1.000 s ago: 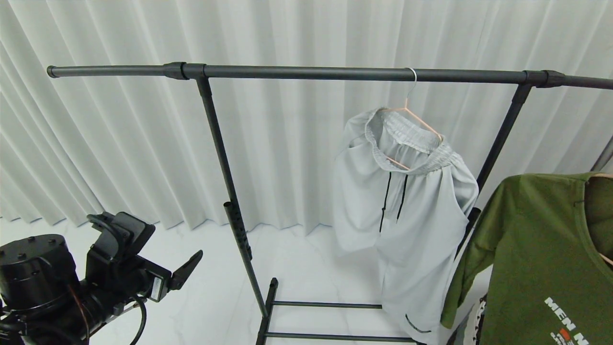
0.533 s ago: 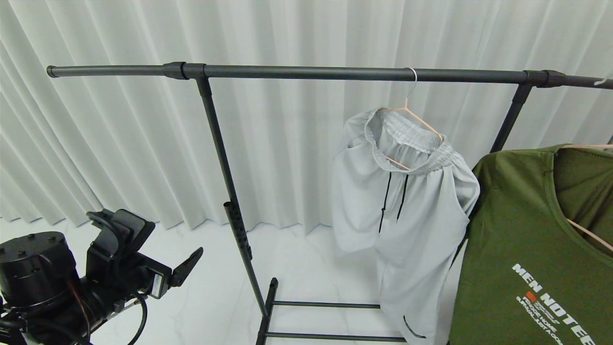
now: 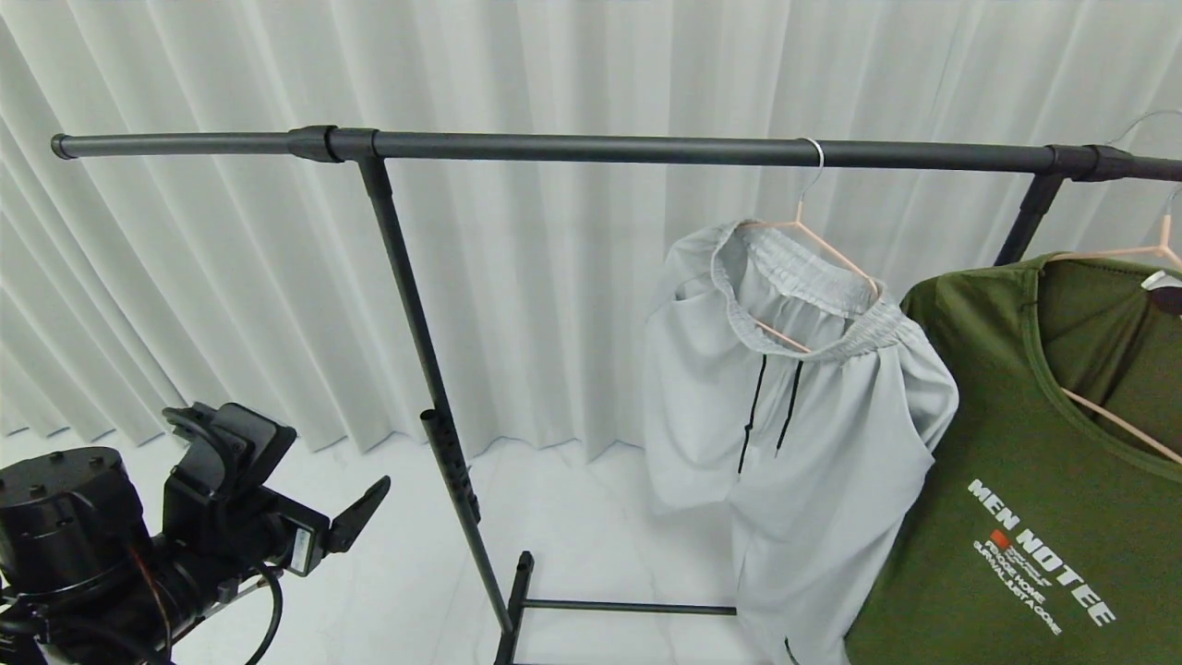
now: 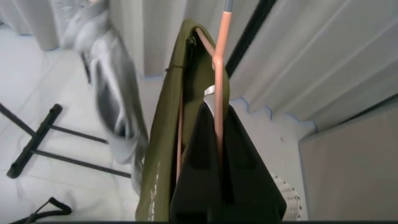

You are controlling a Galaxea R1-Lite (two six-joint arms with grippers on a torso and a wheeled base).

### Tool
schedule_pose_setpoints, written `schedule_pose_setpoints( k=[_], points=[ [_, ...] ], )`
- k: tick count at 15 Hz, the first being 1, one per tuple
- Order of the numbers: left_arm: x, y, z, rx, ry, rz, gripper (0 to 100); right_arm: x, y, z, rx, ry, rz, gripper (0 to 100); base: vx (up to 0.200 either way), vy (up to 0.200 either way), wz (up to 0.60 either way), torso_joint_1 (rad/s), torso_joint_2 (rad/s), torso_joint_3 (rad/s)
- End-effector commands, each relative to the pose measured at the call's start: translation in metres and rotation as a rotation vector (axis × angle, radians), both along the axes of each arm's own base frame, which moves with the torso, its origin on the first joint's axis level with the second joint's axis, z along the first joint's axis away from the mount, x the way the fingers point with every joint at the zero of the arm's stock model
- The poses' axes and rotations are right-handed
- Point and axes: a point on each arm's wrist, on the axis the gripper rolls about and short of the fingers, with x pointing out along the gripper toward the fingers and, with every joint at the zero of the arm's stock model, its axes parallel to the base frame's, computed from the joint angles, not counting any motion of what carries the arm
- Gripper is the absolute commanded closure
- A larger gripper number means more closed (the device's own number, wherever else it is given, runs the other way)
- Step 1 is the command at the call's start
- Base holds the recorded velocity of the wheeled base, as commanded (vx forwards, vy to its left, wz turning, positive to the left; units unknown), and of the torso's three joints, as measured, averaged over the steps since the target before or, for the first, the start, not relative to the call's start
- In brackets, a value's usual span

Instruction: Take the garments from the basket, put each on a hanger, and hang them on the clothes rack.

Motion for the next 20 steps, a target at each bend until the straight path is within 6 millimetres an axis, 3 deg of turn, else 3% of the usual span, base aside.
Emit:
schedule_pose_setpoints(
  k=[1, 3, 9, 16, 20],
  points=[
    [0.0, 0.0, 0.0, 0.0, -0.002, 0.0, 0, 0.005, -0.001, -0.002, 0.0, 0.014, -0.002, 100, 0.2, 0.0, 0.0, 0.017, 0.01, -0.002],
    [0.0, 0.0, 0.0, 0.002, -0.002, -0.001, 0, 0.009, -0.001, -0.002, 0.001, 0.006, -0.001, 100, 0.2, 0.0, 0.0, 0.002, 0.0, 0.0],
    [0.001, -0.001, 0.002, 0.006, -0.017, -0.005, 0, 0.036, -0.009, -0.006, 0.009, 0.01, -0.012, 100, 0.0, 0.0, 0.0, 0.0, 0.0, 0.0],
    [-0.001, -0.004, 0.003, 0.004, -0.04, -0.025, 0, 0.105, -0.016, -0.007, 0.01, 0.024, -0.022, 100, 0.0, 0.0, 0.0, 0.0, 0.0, 0.0],
    [-0.001, -0.007, 0.004, 0.005, -0.048, -0.036, 0, 0.112, -0.016, -0.015, 0.012, 0.059, -0.023, 100, 0.0, 0.0, 0.0, 0.0, 0.0, 0.0]
  ],
)
